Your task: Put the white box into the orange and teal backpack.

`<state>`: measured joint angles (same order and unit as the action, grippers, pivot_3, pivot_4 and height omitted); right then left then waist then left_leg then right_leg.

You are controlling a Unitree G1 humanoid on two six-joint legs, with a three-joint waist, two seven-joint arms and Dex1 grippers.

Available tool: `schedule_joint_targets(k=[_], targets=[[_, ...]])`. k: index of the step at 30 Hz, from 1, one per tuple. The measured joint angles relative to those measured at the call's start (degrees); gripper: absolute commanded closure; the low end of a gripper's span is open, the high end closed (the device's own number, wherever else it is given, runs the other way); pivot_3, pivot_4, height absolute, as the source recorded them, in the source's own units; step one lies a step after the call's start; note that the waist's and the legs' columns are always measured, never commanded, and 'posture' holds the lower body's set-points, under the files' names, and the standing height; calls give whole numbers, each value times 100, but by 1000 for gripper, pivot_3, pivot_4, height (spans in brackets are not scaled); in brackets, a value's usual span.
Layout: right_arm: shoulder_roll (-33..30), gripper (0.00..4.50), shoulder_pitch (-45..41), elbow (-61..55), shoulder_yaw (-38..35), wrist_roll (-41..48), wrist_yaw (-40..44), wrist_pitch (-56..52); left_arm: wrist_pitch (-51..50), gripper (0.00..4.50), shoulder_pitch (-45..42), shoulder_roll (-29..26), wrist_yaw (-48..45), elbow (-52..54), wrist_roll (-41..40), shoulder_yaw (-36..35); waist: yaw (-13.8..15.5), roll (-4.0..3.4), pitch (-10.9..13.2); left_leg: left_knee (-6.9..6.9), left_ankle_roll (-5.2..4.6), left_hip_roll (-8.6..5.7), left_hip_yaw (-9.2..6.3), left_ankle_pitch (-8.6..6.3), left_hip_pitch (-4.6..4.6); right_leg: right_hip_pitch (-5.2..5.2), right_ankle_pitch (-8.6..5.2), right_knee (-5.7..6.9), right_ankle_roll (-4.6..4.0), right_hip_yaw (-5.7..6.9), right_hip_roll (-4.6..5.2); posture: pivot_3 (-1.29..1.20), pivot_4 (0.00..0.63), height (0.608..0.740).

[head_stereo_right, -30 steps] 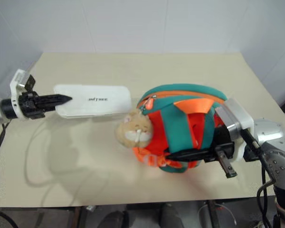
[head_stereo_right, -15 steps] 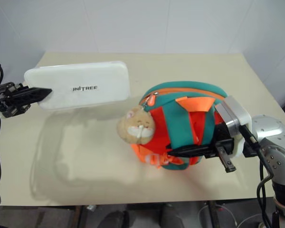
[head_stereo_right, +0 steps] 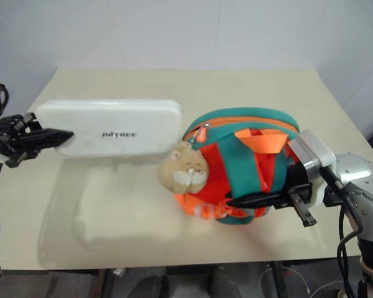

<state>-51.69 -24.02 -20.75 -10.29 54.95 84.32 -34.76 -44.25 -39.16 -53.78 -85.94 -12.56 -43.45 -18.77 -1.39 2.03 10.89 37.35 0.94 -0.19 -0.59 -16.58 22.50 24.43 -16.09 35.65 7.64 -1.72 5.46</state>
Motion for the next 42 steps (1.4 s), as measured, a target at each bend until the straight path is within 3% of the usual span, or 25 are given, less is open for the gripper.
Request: schedule_joint_targets(k=[7, 18, 32, 42], targets=[[1, 3997, 2, -3, -5, -1, -112, 0, 355, 3264, -258, 394, 177, -217, 82, 197, 11, 0, 0, 4, 0, -4, 0, 0, -3, -3, 0, 1, 0, 1, -2, 0, 150, 740], [3, 3997, 103, -66, -32, -39, -260, 88, 1121, 3264, -759, 457, 2, -629, 655, 859, 20, 0, 0, 5, -1, -7, 1, 0, -4, -6, 1, 0, 2, 1, -4, 0, 150, 740], [9, 3997, 140, -97, -32, -94, -311, 137, 903, 3264, -1043, 428, 1, -343, 784, 1239, 75, 0, 0, 8, -2, -7, 1, 0, -3, -6, 2, 2, 3, 0, -7, 0, 150, 740], [135, 3997, 47, 85, 81, -294, -284, 363, 699, 3264, -1062, 107, 0, 289, 775, 1248, 117, 0, 0, 10, -2, -4, 2, 0, -5, -6, 2, 6, 3, -1, -12, 0, 150, 740]])
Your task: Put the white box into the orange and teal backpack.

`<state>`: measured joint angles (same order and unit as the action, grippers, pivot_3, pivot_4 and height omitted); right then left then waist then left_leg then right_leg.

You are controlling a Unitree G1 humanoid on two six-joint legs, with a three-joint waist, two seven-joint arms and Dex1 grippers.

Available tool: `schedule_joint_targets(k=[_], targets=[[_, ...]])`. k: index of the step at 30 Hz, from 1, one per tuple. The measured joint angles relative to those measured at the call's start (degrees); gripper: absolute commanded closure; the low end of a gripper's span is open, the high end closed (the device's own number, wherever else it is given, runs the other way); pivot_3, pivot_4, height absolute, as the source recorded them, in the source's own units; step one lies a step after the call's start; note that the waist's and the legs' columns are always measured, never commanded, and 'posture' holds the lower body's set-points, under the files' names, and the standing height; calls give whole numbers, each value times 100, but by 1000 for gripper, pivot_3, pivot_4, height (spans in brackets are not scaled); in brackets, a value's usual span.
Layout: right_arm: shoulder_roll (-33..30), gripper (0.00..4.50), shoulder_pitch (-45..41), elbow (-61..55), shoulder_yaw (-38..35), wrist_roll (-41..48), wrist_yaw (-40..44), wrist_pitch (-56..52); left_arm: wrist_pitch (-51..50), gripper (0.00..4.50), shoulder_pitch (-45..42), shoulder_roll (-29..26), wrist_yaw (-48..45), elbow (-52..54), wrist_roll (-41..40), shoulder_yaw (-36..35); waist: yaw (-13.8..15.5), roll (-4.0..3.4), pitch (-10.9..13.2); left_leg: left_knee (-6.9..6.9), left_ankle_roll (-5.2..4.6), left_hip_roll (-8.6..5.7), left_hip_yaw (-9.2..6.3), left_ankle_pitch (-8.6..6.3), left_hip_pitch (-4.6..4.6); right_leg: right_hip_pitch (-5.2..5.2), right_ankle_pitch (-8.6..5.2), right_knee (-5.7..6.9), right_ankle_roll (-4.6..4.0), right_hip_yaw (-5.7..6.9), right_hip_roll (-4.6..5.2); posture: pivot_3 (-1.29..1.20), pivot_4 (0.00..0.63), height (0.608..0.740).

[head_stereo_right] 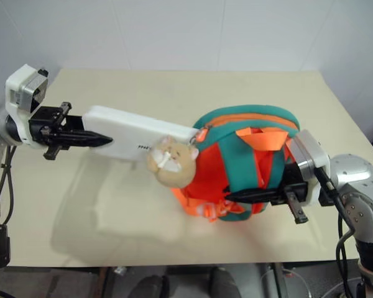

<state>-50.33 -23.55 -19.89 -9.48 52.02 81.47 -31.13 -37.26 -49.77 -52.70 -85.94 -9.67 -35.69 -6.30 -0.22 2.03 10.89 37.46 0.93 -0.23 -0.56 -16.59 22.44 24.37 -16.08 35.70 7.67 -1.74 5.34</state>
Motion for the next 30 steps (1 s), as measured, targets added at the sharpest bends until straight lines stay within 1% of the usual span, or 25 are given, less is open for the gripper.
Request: schedule_joint_targets(k=[6, 13, 24, 30], targets=[[104, 3997, -42, 52, 20, -110, 28, 113, 206, 3264, -245, -38, 1, 138, 129, 142, 9, 0, 0, 2, 0, -1, 1, 0, 1, 0, 0, -1, 0, 0, 0, 0, 150, 740], [215, 3997, -41, 90, 44, -194, 28, 157, 167, 3264, -576, -17, 40, 295, 281, 450, -2, 0, 0, 3, 0, 1, 24, 0, 0, 0, 0, 3, 0, -2, -5, 0, 150, 740], [374, 3997, -40, 92, 78, -316, 2, 224, -149, 3264, -874, 335, 300, 297, 452, 938, 3, 0, 0, 23, -4, 1, 26, -2, 0, -6, 0, 13, 1, -2, -6, 0, 150, 740], [457, 3997, -41, 95, 211, -378, -52, 239, -344, 3264, -963, 556, 422, 327, 482, 1048, 3, 0, 0, 27, -4, 1, 25, -2, 2, -6, 0, 16, 1, -2, -6, 0, 150, 740]])
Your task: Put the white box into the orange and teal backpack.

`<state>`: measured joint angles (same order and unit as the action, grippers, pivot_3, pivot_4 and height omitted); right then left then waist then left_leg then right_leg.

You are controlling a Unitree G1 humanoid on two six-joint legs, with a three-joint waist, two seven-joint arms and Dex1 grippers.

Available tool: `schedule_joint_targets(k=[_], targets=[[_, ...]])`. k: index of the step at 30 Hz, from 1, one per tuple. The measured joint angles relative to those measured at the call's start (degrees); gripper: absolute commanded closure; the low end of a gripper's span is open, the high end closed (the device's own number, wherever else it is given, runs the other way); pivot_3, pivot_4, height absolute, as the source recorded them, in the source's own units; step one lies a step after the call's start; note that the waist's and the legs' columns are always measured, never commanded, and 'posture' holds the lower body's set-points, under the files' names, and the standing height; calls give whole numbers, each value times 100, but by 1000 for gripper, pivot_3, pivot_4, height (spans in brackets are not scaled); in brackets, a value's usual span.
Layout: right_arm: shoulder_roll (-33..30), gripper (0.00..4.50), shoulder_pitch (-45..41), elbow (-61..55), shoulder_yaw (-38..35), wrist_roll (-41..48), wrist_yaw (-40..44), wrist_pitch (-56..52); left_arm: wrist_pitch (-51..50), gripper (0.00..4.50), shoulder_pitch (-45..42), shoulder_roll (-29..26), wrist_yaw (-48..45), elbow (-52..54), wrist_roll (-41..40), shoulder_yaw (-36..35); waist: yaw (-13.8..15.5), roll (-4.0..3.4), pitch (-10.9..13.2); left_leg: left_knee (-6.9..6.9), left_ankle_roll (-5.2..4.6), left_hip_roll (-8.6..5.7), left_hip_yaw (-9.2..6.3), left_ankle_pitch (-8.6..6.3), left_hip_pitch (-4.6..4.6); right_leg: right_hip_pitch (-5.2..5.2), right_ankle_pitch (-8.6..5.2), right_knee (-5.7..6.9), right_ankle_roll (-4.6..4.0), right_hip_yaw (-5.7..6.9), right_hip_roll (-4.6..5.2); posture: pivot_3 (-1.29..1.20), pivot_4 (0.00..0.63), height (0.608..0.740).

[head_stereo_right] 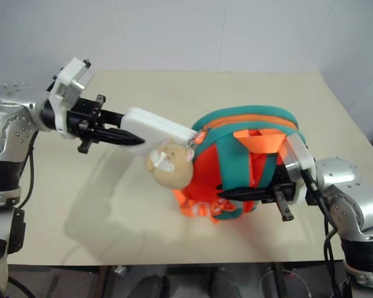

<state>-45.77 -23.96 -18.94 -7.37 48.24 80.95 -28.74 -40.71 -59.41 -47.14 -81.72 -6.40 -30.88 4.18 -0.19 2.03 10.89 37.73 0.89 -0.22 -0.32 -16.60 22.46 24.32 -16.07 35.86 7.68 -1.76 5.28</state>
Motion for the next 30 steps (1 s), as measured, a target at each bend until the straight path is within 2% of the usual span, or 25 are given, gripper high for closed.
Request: schedule_joint_targets(k=[8, 25, 30], targets=[[83, 3997, -22, 16, 34, -62, -8, 19, -289, 3264, -60, 175, 155, 216, 5, 40, 3, 0, 0, 1, -2, 0, -2, -1, 0, 0, 0, 0, 0, -2, 0, 0, 150, 740], [247, 3997, -40, -1, 102, -131, -16, 115, 16, 3264, -39, 1203, 653, 134, 613, 492, 14, 0, 0, 10, -2, -2, -2, -1, 0, -4, 1, 1, 2, -2, 1, 0, 150, 740], [270, 3997, -42, -19, 134, -137, -17, 132, -67, 3264, -52, 1322, 675, 139, 622, 490, 8, 0, 0, 10, -2, -1, -5, -1, -1, -4, 1, 1, 2, -3, 0, 0, 150, 740]])
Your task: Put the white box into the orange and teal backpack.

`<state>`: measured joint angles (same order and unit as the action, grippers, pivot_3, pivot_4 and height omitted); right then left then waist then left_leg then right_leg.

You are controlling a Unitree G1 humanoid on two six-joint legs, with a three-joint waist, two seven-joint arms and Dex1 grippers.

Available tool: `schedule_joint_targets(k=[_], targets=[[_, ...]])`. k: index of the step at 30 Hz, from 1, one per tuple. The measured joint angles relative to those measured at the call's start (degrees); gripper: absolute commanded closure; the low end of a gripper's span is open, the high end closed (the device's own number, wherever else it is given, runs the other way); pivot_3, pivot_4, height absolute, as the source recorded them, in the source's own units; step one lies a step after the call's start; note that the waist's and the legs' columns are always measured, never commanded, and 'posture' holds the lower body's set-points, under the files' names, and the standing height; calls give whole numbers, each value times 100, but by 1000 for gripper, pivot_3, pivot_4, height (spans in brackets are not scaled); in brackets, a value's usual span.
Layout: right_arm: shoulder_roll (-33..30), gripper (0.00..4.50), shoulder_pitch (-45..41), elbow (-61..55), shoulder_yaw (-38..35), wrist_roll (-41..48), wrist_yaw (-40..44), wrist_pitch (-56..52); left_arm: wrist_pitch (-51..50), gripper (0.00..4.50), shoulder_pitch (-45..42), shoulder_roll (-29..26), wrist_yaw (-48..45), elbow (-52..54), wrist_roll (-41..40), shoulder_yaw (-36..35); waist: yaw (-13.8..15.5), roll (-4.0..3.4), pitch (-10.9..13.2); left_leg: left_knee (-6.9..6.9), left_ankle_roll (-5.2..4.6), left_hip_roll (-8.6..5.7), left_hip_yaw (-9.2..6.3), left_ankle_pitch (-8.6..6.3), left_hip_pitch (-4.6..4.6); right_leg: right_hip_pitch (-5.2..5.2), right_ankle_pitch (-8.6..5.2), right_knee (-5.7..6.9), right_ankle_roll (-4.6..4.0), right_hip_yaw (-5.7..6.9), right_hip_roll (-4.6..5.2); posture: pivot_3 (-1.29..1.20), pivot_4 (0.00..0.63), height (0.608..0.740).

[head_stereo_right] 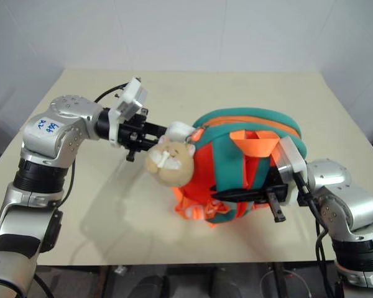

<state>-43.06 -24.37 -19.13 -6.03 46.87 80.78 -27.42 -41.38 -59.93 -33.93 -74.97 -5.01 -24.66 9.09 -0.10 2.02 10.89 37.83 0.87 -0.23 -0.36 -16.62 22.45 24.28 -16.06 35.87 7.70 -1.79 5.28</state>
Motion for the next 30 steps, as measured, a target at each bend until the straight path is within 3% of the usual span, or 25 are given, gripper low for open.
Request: schedule_joint_targets(k=[19, 21, 30], targets=[[228, 3997, -190, 142, 195, -178, -1, 154, -268, 3264, 204, 648, 670, 172, 127, 229, -1, 0, 0, 5, 0, -1, -23, 0, -3, -4, 1, 0, 2, -1, 1, 0, 150, 740], [229, 3997, -190, 147, 199, -193, -1, 162, -330, 2564, 203, 650, 690, 187, 127, 226, -1, 0, 0, 6, 0, -1, -23, 0, -4, -5, 1, 0, 2, -1, 1, 0, 150, 740], [266, 3997, -227, 269, 252, -292, -46, 225, -417, 189, 195, 790, 657, 278, 116, 472, -1, -1, 0, 5, 0, -1, -25, 0, -3, -7, 1, -2, 2, 1, 0, 0, 150, 740]])
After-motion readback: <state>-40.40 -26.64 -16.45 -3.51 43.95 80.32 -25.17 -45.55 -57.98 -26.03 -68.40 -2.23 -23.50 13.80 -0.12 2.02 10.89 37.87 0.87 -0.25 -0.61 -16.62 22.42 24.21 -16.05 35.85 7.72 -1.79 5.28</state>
